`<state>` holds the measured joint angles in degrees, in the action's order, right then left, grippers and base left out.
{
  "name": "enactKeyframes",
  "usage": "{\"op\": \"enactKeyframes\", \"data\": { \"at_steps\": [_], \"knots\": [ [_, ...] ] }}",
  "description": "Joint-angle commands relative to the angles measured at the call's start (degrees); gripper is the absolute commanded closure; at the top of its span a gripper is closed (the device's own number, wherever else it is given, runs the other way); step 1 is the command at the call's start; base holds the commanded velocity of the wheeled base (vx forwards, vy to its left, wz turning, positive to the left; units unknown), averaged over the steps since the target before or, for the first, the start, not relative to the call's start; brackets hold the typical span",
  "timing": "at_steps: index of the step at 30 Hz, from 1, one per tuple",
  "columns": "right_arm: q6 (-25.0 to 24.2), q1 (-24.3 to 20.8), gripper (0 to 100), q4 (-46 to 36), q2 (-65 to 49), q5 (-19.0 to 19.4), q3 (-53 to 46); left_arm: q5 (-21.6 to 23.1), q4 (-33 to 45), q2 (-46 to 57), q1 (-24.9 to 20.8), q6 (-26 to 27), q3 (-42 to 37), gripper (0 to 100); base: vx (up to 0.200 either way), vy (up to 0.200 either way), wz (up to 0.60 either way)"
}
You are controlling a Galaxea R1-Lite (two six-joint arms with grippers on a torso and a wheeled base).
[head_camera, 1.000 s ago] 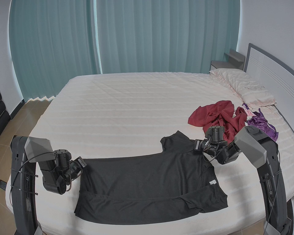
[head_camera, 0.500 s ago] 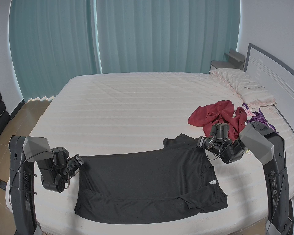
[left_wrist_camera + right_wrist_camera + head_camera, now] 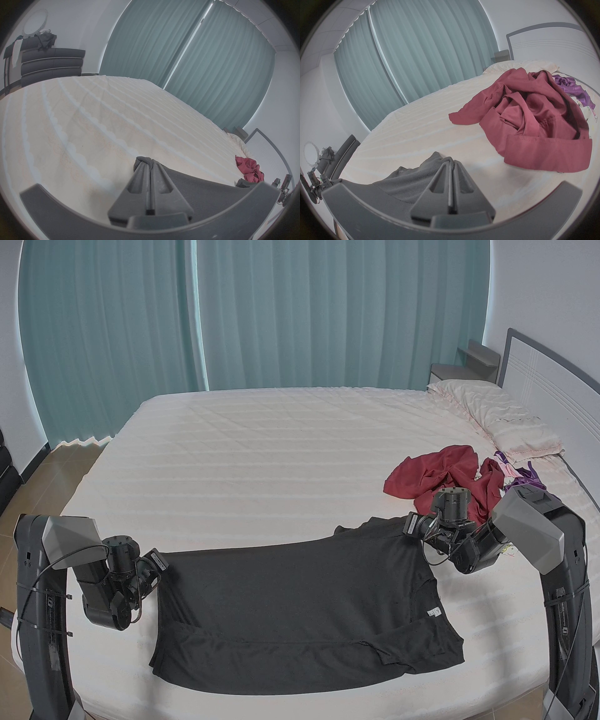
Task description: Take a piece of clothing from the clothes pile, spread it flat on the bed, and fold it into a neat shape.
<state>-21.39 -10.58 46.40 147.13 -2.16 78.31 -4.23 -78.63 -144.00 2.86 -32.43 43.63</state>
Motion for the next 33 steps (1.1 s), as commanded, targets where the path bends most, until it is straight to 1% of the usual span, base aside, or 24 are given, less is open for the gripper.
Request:
{"op": "enactKeyframes", "data": {
  "at_steps": [1,7,12,16,17,21,23,28,29,30,33],
  "knots": [
    [0.04,-0.05,100,0.18,0.09,-0.13,-0.35,-0.08,-0.03,0.29,-0.4,-0.09,-0.12,100,0.0,0.0,0.0],
    [-0.05,-0.05,100,0.27,-0.88,0.05,-2.2,0.01,-0.03,0.65,-0.32,0.0,-0.83,100,0.0,0.0,0.0],
    [-0.23,0.65,100,-0.17,-3.95,2.16,-4.84,0.19,-0.65,1.79,-0.14,0.08,-1.27,100,0.0,0.0,0.0],
    [-0.23,1.27,100,0.01,-5.01,2.33,-5.89,0.45,-0.82,2.67,-0.05,0.08,-2.59,100,0.0,0.0,0.0],
    [-0.23,1.35,100,0.18,-5.71,2.42,-7.38,0.54,-0.82,3.02,-0.05,0.08,-3.02,100,0.0,0.0,0.0],
    [-0.23,1.35,100,0.27,-8.0,5.06,-11.69,1.07,-0.82,3.28,0.21,0.08,-3.55,100,0.0,0.0,0.0],
    [-0.23,1.35,100,0.27,-8.7,5.32,-12.92,1.15,-0.82,3.28,0.3,0.08,-3.82,100,0.0,0.0,0.0],
    [-0.23,1.79,100,0.18,-10.63,7.08,-16.7,5.46,-1.35,3.99,1.09,2.02,-7.77,100,0.0,0.0,0.0],
    [-0.23,2.14,100,0.18,-11.25,8.57,-18.46,8.01,-2.23,4.42,1.44,2.37,-9.53,100,0.0,0.0,0.0],
    [-0.23,2.32,100,0.27,-11.78,9.28,-19.69,9.86,-3.02,4.78,1.79,2.54,-10.67,100,0.0,0.0,0.0],
    [-0.23,2.67,100,0.36,-12.83,10.95,-22.77,12.14,-4.16,5.04,2.58,3.16,-12.17,100,0.0,0.0,0.0]
  ]
}}
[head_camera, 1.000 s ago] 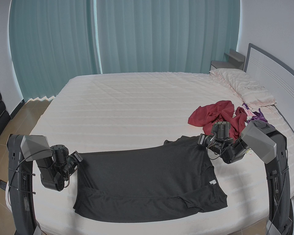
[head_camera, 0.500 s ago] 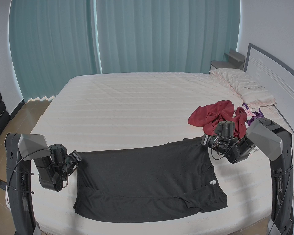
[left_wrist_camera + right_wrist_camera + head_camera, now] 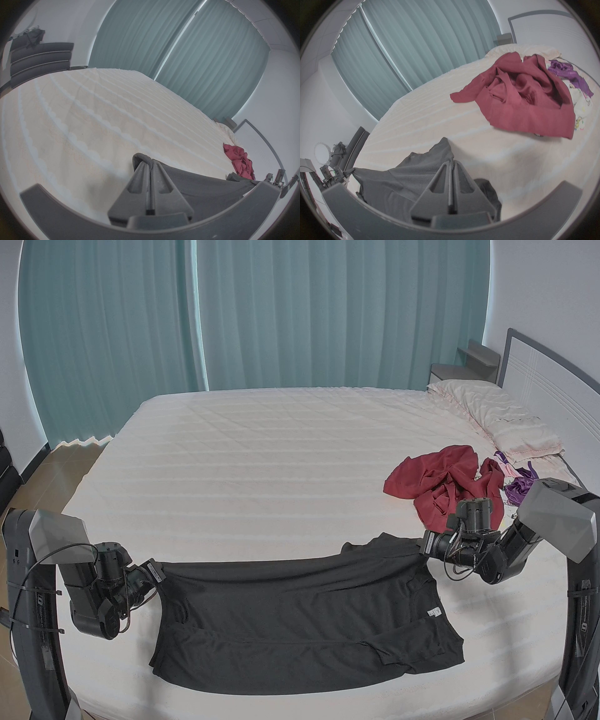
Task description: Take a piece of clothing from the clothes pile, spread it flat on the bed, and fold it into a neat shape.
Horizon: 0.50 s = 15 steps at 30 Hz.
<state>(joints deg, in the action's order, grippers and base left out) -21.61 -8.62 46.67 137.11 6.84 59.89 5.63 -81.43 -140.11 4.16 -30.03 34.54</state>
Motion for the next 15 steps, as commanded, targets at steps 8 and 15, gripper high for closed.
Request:
{"op": "enactKeyframes", "data": {
  "at_steps": [8,15],
  "knots": [
    [0.17,1.06,100,2.38,-4.57,6.61,-13.31,6.06,-1.45,1.06,3.31,3.66,-5.53,100,0.0,0.0,0.0],
    [0.52,1.24,100,7.12,-2.9,7.31,-17.62,10.45,-1.27,1.59,4.9,7.79,-8.17,100,0.0,0.0,0.0]
  ]
}}
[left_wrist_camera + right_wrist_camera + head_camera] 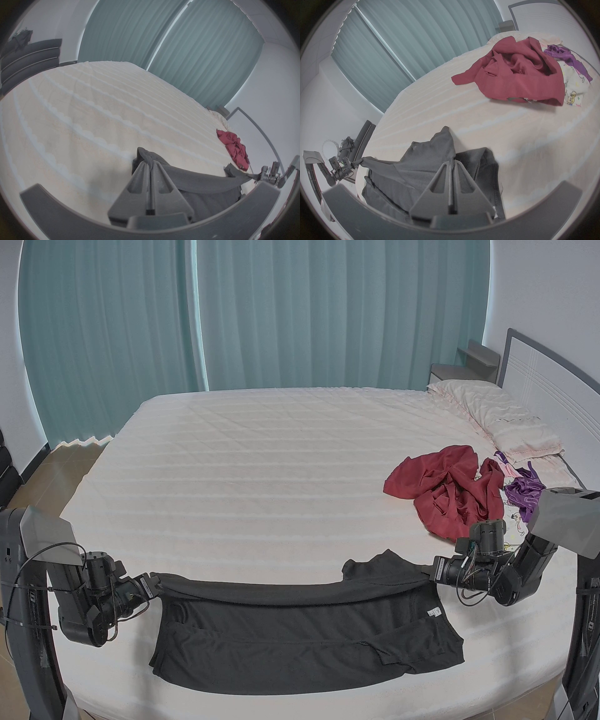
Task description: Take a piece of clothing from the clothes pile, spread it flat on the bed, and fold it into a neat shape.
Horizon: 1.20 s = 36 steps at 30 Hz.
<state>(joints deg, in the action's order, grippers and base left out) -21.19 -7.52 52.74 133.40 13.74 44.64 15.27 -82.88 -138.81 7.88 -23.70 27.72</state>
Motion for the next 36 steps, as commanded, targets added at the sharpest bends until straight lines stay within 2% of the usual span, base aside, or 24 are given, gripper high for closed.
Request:
{"op": "enactKeyframes", "data": {
  "at_steps": [1,10,18,23,29,30,31,32,36],
  "knots": [
    [0.27,0.14,100,1.05,1.16,0.59,-2.98,0.9,0.27,0.12,1.35,2.25,-1.62,100,0.0,0.0,0.0],
    [1.5,0.49,100,1.14,1.51,0.68,-6.85,1.25,0.62,-0.76,1.44,5.94,-3.29,100,0.0,0.0,0.0],
    [2.55,0.14,100,2.55,5.11,0.5,-8.69,1.34,0.0,-4.54,1.44,12.18,-5.05,100,0.0,0.0,0.0],
    [2.55,0.14,100,7.29,5.55,0.5,-11.16,1.34,0.09,-4.89,1.35,12.62,-5.31,100,0.0,0.0,0.0],
    [2.91,-0.12,100,8.44,5.82,0.41,-13.26,1.34,0.27,-5.06,1.27,12.71,-5.49,100,0.0,0.0,0.0],
    [3.43,-0.12,100,8.61,5.82,0.41,-13.53,1.34,0.44,-4.97,1.27,12.71,-5.75,0,0.0,0.0,0.0],
    [4.05,-0.04,100,8.87,5.91,0.41,-13.7,1.34,0.44,-4.97,1.18,12.71,-5.92,0,0.0,0.0,0.0],
    [4.31,-0.04,0,8.96,5.99,0.41,-13.79,1.34,0.44,-4.97,1.18,12.71,-6.01,0,0.0,0.0,0.0],
    [4.84,-0.04,0,10.72,5.73,0.41,-14.67,1.34,0.0,-5.06,1.18,12.71,-6.01,0,0.0,0.0,0.0]
  ]
}}
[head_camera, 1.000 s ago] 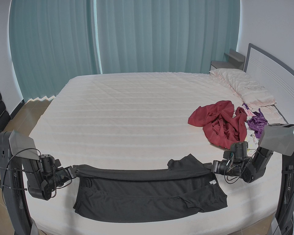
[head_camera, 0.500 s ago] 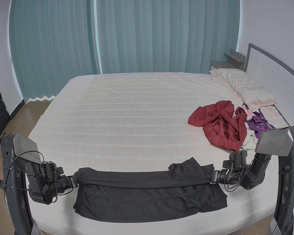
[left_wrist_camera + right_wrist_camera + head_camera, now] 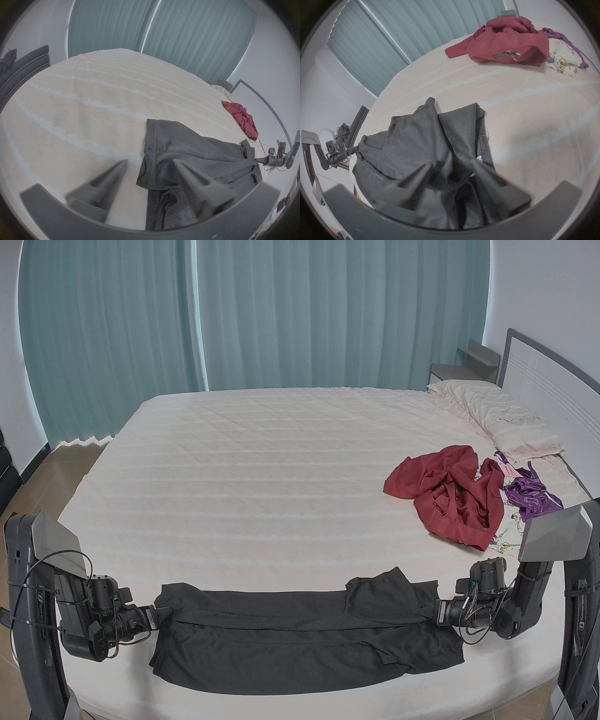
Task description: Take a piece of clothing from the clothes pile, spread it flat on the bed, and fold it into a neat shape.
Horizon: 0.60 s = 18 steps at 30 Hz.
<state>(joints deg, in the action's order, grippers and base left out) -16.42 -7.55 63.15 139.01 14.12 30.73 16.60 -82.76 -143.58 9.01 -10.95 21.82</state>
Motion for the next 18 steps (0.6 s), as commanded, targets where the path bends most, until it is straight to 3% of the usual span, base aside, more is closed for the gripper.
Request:
{"op": "enactKeyframes", "data": {
  "at_steps": [1,4,7,8,9,11,12,14,18],
  "knots": [
    [0.07,0.34,0,1.98,-0.32,0.03,-1.99,0.01,-0.12,-0.21,0.22,-0.04,-0.11,0,0.0,0.0,0.0],
    [-0.63,1.57,0,5.85,-1.9,0.12,-2.96,1.33,-0.12,0.23,0.92,-0.48,-0.11,0,0.0,0.0,0.0],
    [-2.04,2.8,0,7.08,-5.06,0.39,-4.54,6.95,0.5,2.78,3.38,-2.06,-0.11,0,0.0,0.0,0.0],
    [-2.04,2.8,0,7.08,-5.06,0.39,-4.54,6.95,0.5,2.78,3.38,-2.06,-0.11,0,0.0,0.0,0.0],
    [-4.32,2.54,0,7.17,-6.82,0.3,-4.63,11.35,0.58,4.98,5.14,-6.28,0.33,0,0.0,0.0,0.0],
    [-5.29,2.36,0,7.17,-7.35,0.3,-4.54,12.05,0.58,5.42,5.41,-7.86,0.59,0,0.0,0.0,0.0],
    [-8.19,1.66,0,7.08,-8.4,0.47,-3.93,13.46,1.11,6.74,5.76,-13.66,2.09,0,0.0,0.0,0.0],
    [-10.12,-0.54,0,7.08,-7.88,1.44,-2.78,13.46,3.05,7.0,5.41,-17.0,3.84,0,0.0,0.0,0.0],
    [-11.62,-2.91,0,7.08,-4.89,1.62,0.29,13.28,6.82,7.09,4.61,-18.76,5.34,0,0.0,0.0,0.0]
  ]
}}
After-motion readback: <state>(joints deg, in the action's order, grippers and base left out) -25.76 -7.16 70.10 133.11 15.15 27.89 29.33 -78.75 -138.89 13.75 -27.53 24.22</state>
